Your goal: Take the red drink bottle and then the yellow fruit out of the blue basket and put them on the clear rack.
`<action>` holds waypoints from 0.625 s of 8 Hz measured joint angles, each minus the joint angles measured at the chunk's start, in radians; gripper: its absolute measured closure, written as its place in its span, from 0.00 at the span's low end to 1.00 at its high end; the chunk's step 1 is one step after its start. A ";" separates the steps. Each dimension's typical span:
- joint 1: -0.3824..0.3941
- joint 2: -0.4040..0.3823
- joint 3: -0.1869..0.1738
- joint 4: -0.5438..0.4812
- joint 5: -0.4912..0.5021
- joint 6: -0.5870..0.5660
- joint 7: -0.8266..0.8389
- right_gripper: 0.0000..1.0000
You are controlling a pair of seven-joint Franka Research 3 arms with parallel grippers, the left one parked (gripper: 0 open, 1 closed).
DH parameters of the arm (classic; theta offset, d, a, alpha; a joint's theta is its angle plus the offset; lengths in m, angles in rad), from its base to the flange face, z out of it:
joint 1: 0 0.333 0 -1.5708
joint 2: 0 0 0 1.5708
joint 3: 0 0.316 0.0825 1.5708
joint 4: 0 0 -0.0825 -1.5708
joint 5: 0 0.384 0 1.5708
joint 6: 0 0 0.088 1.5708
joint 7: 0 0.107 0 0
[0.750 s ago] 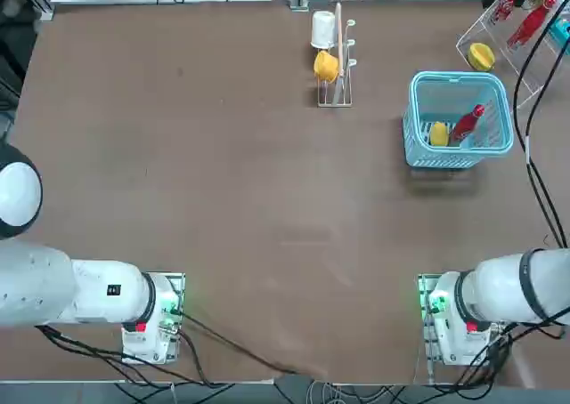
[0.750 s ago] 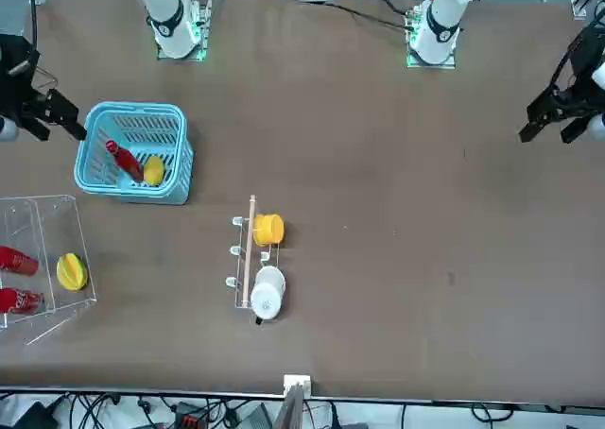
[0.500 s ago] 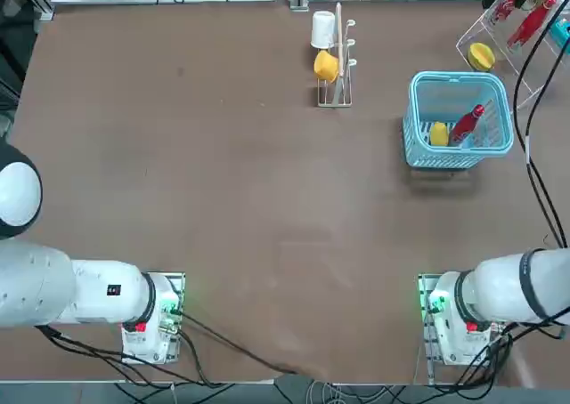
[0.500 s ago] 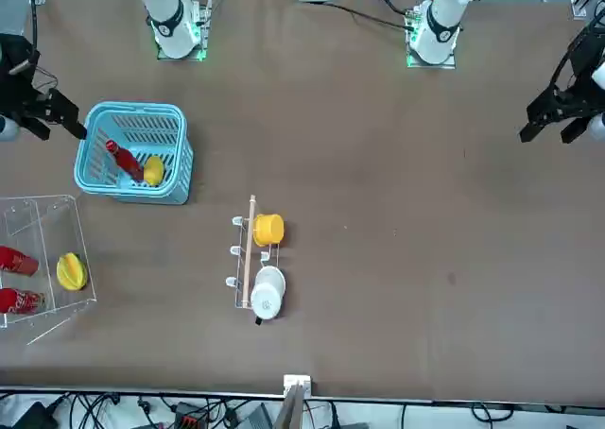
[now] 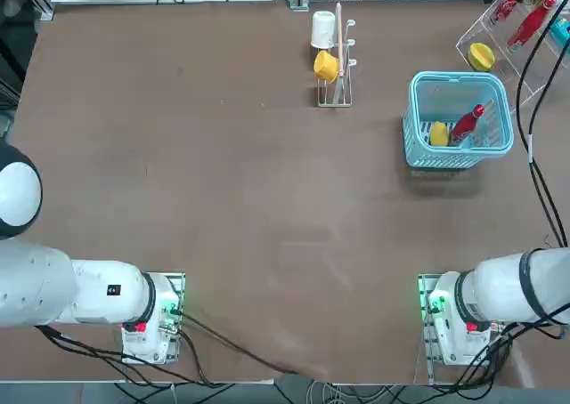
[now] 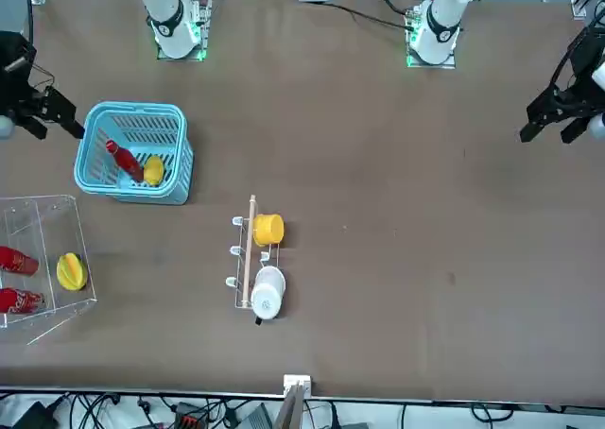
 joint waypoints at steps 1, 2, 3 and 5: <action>-0.007 0.014 -0.001 -0.024 -0.001 -0.012 -0.005 0.00; -0.013 0.020 -0.002 -0.046 -0.013 -0.002 -0.029 0.00; -0.016 0.022 -0.003 -0.085 -0.038 0.031 -0.063 0.00; -0.034 0.021 -0.004 -0.188 -0.060 0.129 -0.093 0.00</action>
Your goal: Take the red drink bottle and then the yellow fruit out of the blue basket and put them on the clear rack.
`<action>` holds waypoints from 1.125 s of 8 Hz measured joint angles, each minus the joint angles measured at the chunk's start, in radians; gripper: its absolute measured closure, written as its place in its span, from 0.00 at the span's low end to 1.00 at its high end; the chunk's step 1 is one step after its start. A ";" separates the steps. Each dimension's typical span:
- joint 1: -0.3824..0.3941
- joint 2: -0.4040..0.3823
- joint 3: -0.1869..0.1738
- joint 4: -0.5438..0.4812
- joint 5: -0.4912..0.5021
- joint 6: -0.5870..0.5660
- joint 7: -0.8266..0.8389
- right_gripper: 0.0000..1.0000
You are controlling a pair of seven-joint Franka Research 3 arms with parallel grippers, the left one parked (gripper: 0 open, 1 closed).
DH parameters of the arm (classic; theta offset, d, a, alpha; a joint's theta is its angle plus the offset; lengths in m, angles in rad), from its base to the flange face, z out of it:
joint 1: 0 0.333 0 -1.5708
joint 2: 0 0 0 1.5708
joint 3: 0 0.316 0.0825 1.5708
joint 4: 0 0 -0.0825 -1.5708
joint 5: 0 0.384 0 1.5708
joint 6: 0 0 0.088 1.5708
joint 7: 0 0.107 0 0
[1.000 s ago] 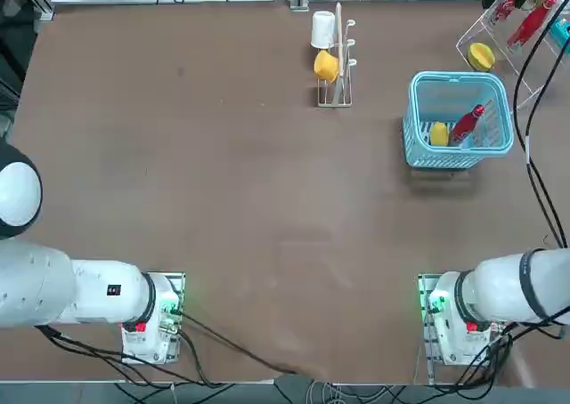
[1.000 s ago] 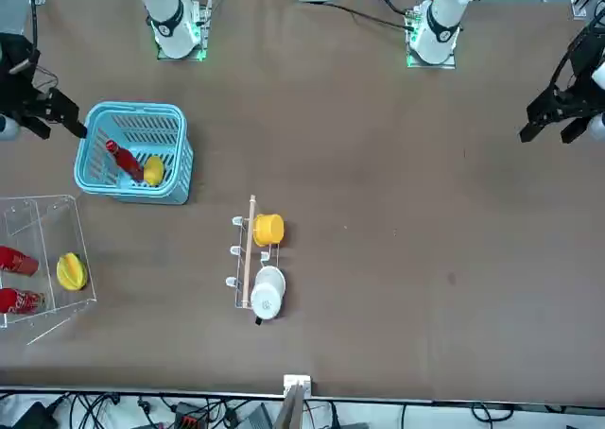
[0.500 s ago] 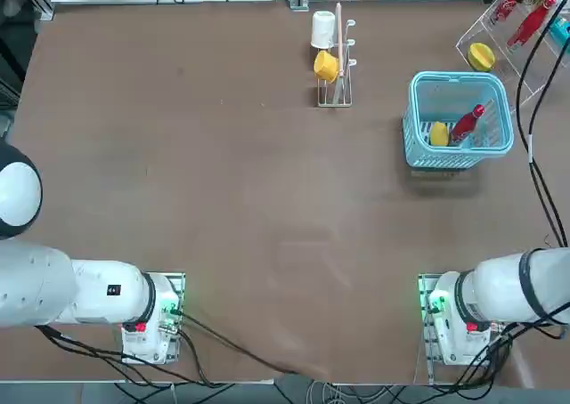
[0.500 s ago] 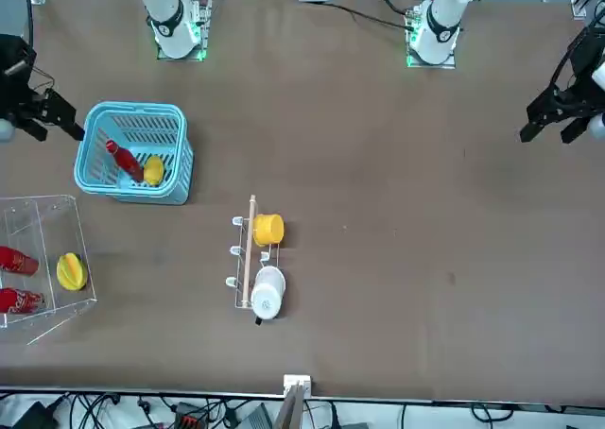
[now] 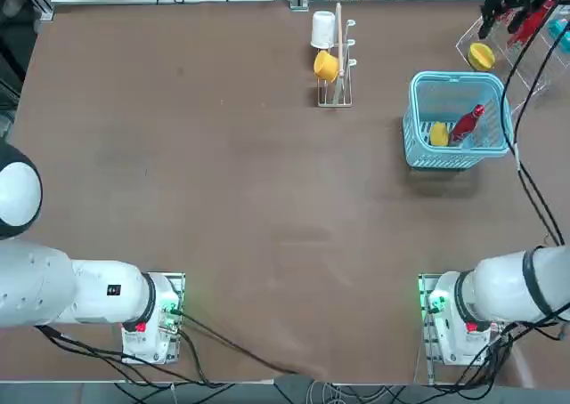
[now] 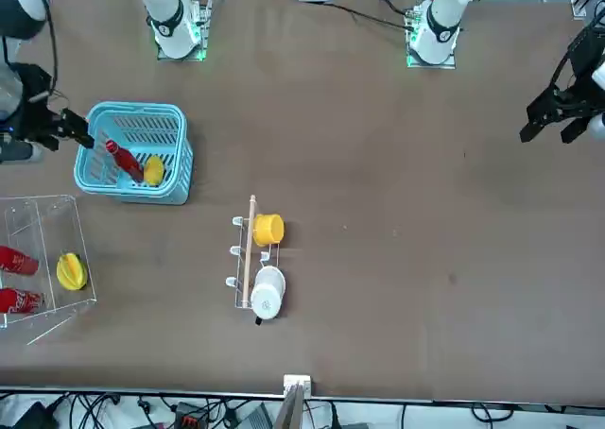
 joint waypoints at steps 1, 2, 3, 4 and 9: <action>-0.012 -0.006 -0.001 -0.063 -0.001 0.048 -0.004 0.00; -0.028 -0.014 -0.001 -0.128 -0.002 0.098 -0.021 0.00; -0.046 -0.026 -0.003 -0.200 -0.002 0.156 -0.052 0.00; -0.069 -0.036 -0.004 -0.269 -0.003 0.211 -0.079 0.00; -0.085 -0.044 -0.004 -0.420 -0.002 0.320 -0.094 0.00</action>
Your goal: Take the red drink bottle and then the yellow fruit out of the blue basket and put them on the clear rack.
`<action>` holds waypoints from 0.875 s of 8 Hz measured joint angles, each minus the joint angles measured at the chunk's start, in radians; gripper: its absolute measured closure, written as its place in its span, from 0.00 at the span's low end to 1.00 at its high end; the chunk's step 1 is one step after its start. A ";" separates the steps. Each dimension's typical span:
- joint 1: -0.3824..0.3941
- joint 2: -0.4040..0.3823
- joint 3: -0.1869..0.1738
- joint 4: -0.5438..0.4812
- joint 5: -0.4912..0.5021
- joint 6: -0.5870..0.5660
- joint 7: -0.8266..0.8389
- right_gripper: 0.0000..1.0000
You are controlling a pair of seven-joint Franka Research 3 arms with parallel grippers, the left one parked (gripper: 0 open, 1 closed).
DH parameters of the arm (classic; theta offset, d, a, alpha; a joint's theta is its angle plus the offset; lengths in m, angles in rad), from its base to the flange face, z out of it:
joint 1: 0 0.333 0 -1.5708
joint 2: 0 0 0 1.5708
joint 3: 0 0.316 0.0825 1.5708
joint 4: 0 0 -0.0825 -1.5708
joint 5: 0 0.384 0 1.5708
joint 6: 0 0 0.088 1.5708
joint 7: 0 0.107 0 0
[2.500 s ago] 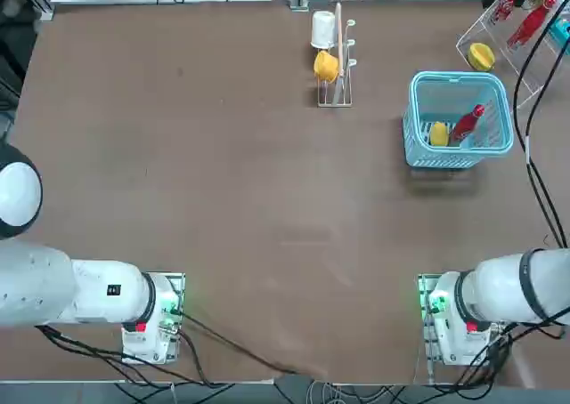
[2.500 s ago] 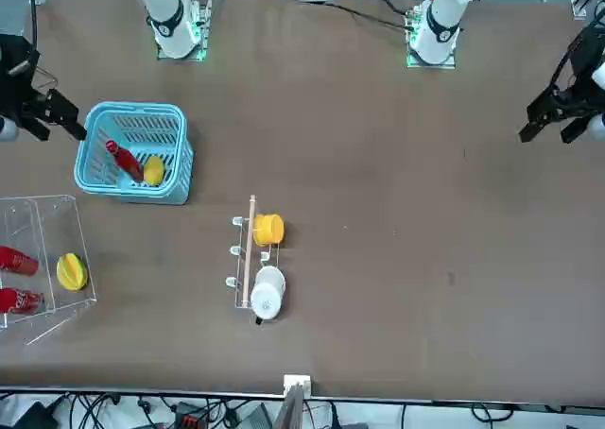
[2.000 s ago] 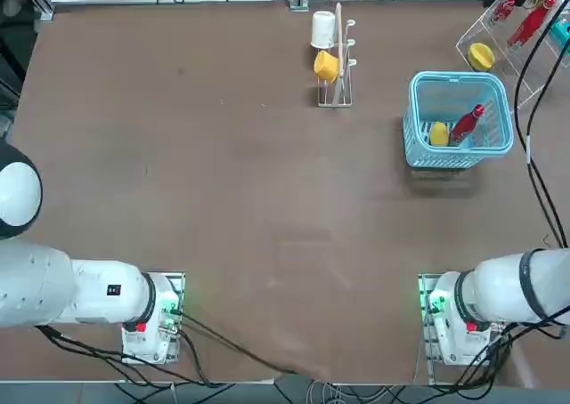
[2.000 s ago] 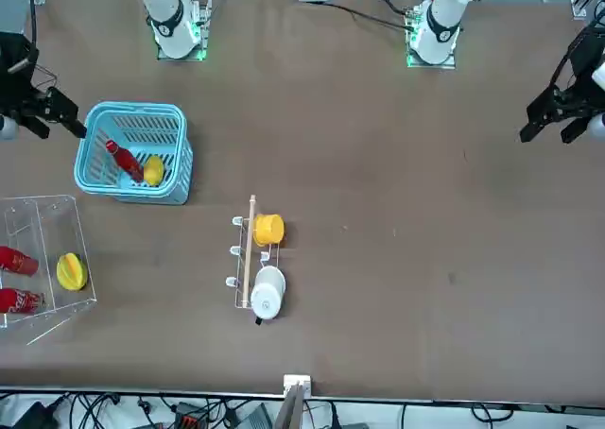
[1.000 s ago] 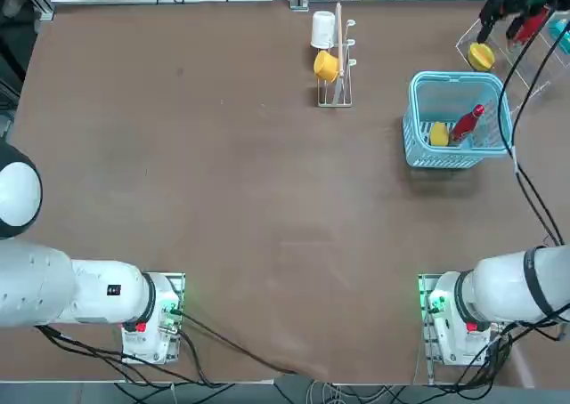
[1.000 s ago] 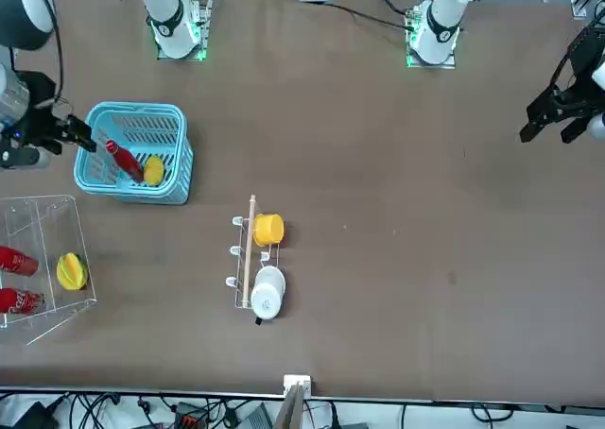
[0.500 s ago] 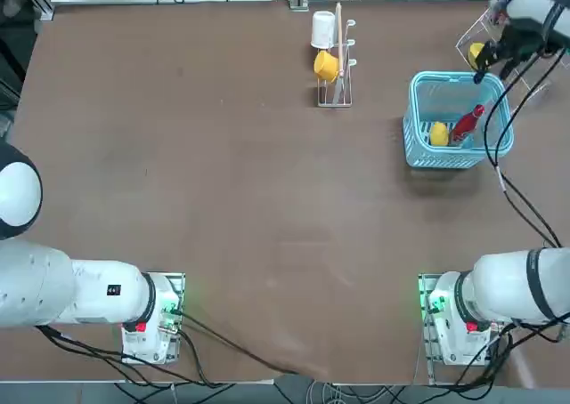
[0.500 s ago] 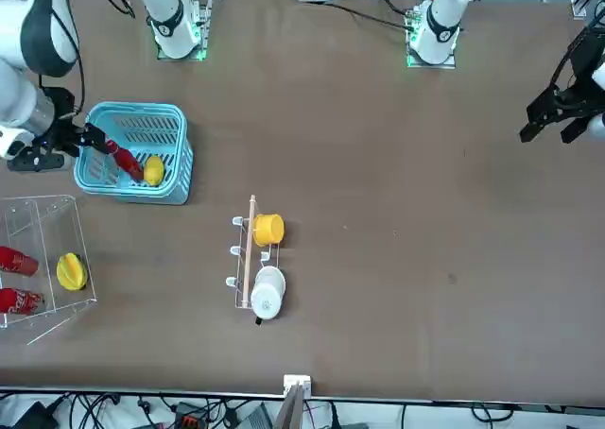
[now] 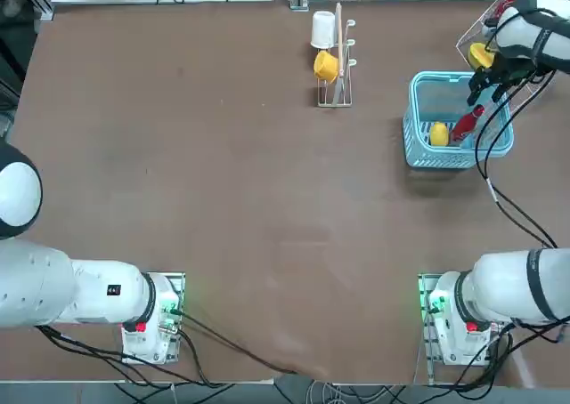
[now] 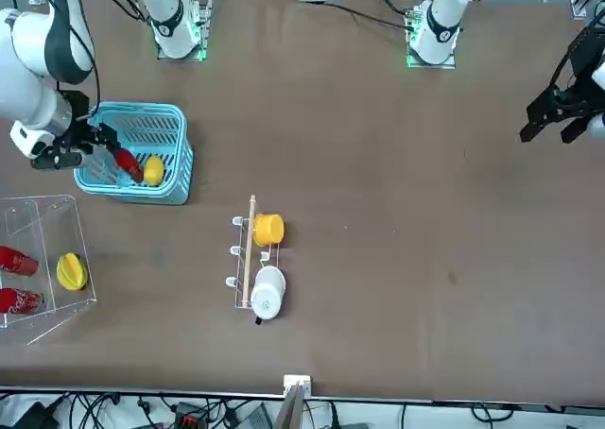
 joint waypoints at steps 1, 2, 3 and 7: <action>0.000 0.004 0.000 -0.004 0.000 0.000 0.000 0.01; 0.000 0.011 0.000 -0.006 0.000 0.001 0.000 0.03; 0.000 0.021 0.001 -0.006 0.000 0.001 0.000 0.04; 0.000 0.051 0.001 -0.007 0.000 0.002 0.000 0.25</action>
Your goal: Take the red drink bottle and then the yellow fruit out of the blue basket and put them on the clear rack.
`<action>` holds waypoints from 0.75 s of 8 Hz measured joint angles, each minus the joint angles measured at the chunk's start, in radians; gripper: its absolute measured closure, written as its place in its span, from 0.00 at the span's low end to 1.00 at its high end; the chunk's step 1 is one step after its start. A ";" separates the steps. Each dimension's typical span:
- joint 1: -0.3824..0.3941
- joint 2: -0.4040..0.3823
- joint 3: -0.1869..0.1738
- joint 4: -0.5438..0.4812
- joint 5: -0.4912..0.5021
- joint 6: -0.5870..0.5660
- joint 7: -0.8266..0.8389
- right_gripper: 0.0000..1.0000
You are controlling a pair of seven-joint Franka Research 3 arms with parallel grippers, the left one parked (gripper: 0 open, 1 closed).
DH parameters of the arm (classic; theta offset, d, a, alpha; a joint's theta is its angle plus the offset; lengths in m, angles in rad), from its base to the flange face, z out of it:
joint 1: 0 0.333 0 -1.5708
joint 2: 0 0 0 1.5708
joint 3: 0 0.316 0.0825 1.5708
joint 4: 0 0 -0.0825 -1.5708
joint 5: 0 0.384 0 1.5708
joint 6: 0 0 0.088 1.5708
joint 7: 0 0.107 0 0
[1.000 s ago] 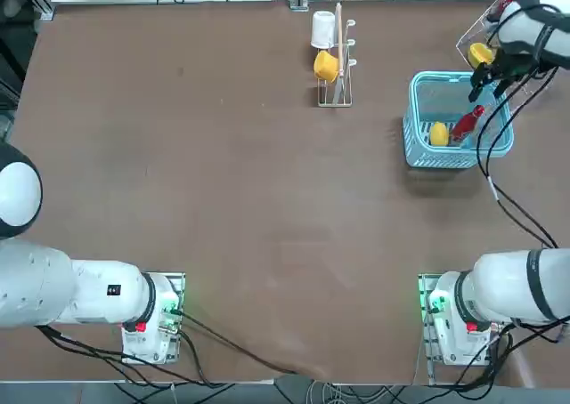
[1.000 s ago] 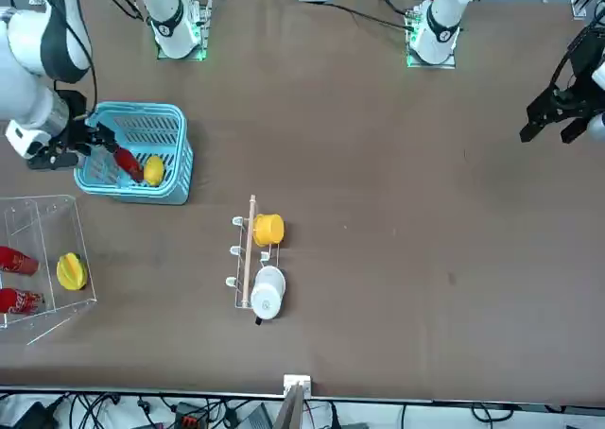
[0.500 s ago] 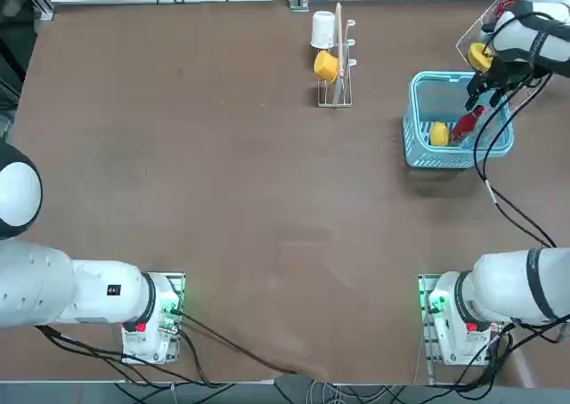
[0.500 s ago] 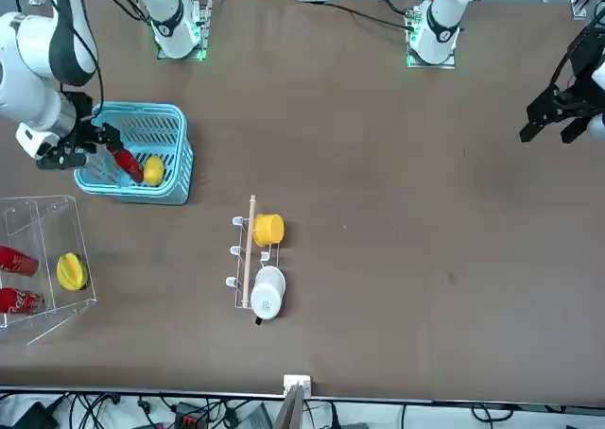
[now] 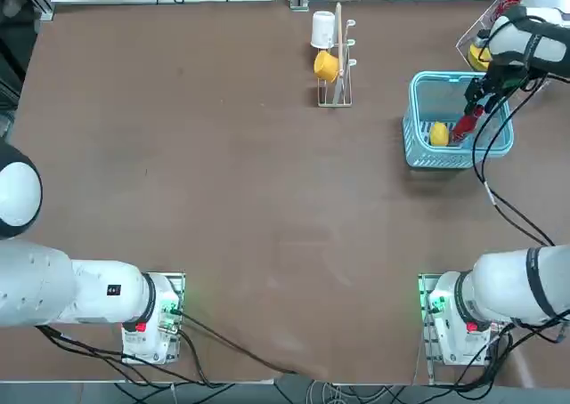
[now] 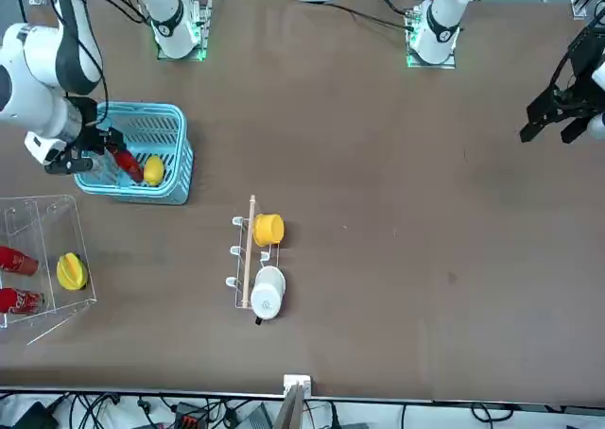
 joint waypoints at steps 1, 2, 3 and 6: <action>0.000 0.005 0.001 0.000 0.000 0.000 0.000 0.26; 0.000 0.009 0.001 0.000 0.000 0.000 0.000 0.32; 0.000 0.012 0.001 0.000 0.000 0.000 0.000 0.35; 0.000 0.014 0.001 0.000 0.000 0.000 0.000 0.63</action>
